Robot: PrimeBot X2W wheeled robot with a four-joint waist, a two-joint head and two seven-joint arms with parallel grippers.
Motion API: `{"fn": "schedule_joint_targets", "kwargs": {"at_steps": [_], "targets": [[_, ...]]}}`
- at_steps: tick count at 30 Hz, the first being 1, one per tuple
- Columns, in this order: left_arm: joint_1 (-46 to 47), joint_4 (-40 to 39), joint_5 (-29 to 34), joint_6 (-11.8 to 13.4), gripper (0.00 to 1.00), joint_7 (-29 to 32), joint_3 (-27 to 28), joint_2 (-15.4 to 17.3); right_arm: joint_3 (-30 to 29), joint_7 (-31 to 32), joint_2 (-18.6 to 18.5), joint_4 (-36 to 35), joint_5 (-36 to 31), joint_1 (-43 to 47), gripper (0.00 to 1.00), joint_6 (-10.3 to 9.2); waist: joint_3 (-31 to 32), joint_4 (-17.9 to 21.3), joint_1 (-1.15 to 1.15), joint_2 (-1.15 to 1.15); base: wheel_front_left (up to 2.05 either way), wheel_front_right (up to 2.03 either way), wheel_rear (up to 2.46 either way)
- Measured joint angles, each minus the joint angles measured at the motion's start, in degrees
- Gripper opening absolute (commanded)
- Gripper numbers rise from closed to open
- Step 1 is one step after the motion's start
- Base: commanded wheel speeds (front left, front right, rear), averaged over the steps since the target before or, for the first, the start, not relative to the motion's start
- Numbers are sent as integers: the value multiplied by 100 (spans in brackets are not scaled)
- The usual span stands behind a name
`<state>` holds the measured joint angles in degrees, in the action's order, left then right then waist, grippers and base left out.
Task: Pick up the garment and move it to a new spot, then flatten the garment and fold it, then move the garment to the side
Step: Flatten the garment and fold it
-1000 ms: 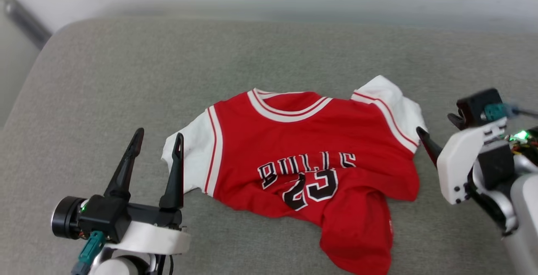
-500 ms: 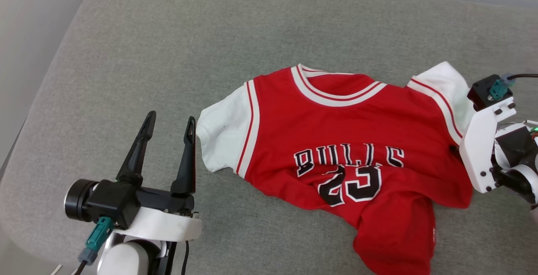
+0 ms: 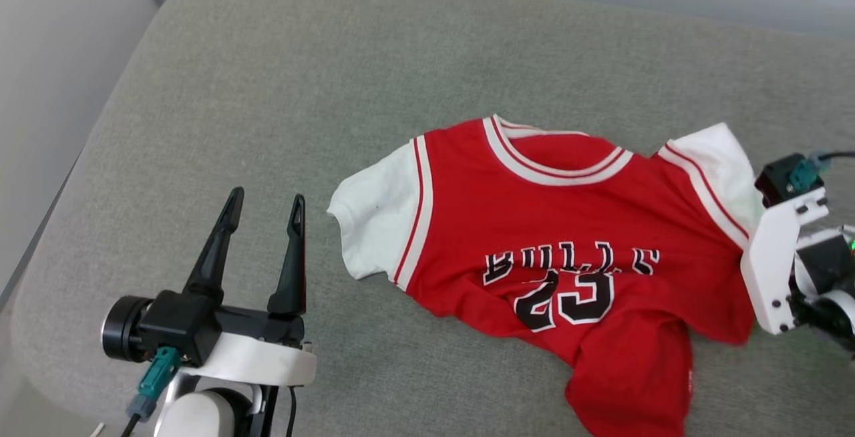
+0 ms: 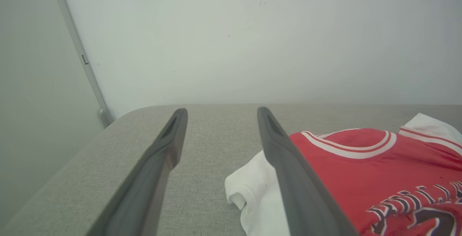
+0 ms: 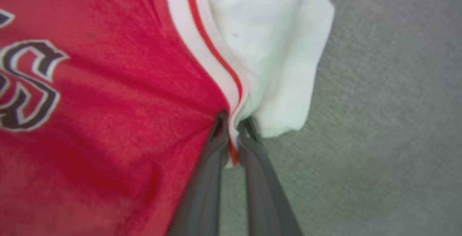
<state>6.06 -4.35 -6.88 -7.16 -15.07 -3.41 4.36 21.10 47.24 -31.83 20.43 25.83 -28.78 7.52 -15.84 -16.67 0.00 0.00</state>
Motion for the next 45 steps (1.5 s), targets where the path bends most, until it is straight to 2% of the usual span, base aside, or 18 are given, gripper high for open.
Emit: {"fn": "schedule_joint_targets", "kwargs": {"at_steps": [9, 15, 19, 23, 24, 25, 32, 37, 40, 45], "targets": [[-247, 53, 26, -18, 100, 0, 122, 31, -461, -345, -53, -149, -42, 893, 0, 2, 479, 449, 0, 0, 0, 0, 0], [-372, 69, 26, -19, 100, 0, 127, 85, -1111, -494, -42, -517, -389, 1629, 0, 0, 713, 756, 0, 0, 0, 0, 0], [-411, 83, 18, -20, 100, 0, 94, 126, -1328, -647, 204, -755, -775, 2095, 0, -1, 763, 883, 0, 0, 0, 0, 0], [-431, 132, 10, -23, 100, 0, 65, 179, -1256, -848, 542, -766, -918, 2261, 0, -11, 754, 946, 0, 0, 0, 0, 0], [-431, 143, 7, -23, 100, 0, 69, 191, -1189, -937, 561, -758, -988, 2257, 33, -12, 751, 965, 0, 0, 0, 0, 0], [-431, 153, -1, -23, 100, 0, 69, 205, -1136, -1036, 593, -746, -1040, 2250, 100, -12, 751, 986, 0, 0, 0, 0, 0], [-430, 196, -41, -23, 100, 0, 149, 235, -1265, -1746, 831, -769, -1085, 2045, 100, -1, 855, 1180, 0, 0, 0, 0, 0], [-438, 158, -135, -23, 100, 0, 305, 235, -1677, -2371, 1096, -1304, -833, 2048, 100, -1, 978, 1386, 0, 0, 0, 0, 0], [-449, 181, -325, -23, 100, 0, 321, 252, -1923, -2950, 1227, -1742, -727, 2131, 100, -2, 1031, 1514, 0, 0, 0, 0, 0], [-427, 512, -866, -23, 100, 74, -93, 578, -2365, -3963, 1627, -2227, -772, 2351, 100, -3, 1012, 1682, -1, 0, 0, 0, 0]]}}
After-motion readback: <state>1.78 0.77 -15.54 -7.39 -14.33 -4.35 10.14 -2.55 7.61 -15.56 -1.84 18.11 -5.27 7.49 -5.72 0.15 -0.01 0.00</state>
